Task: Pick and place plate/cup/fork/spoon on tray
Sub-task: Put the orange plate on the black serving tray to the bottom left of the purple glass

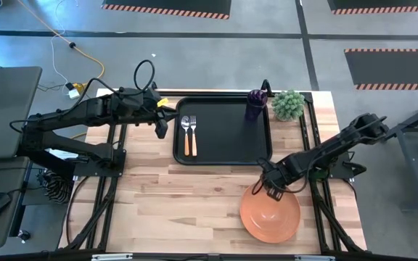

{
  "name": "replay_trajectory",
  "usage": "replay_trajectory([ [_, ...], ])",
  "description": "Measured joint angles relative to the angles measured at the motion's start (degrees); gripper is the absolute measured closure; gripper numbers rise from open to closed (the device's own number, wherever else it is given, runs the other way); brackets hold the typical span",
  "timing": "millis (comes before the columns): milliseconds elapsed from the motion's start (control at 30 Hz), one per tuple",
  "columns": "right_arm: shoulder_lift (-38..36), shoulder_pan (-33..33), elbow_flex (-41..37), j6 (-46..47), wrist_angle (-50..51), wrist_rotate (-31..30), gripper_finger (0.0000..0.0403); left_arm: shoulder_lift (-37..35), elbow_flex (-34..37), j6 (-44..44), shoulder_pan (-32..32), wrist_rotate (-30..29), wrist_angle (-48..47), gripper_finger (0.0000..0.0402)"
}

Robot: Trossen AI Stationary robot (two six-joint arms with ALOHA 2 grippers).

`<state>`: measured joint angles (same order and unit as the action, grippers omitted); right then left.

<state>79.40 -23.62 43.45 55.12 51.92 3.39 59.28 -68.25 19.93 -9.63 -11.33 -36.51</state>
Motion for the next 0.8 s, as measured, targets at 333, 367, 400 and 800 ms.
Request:
replay_trajectory([
  [333, 0.02, 0.0, -4.92, 0.79, -4.26, 0.59, 0.0253, -0.02, 0.0, 1.0, 0.0, 0.0, -0.04, 0.0337],
  [367, 0.03, 0.0, -5.05, 0.76, -4.74, 0.69, 0.0253, -0.02, 0.0, 1.02, 0.0, 0.0, -0.04, 0.0337],
  [400, 0.04, 0.0, -5.06, 0.71, -4.79, 0.76, 0.0253, -0.02, 0.0, 1.04, 0.0, 0.0, -0.04, 0.0337],
  [800, 0.04, 0.0, -5.06, 4.38, -6.76, 3.07, 0.0372, -0.02, 0.0, 1.0, 0.0, 0.0, -0.07, 0.0337],
])
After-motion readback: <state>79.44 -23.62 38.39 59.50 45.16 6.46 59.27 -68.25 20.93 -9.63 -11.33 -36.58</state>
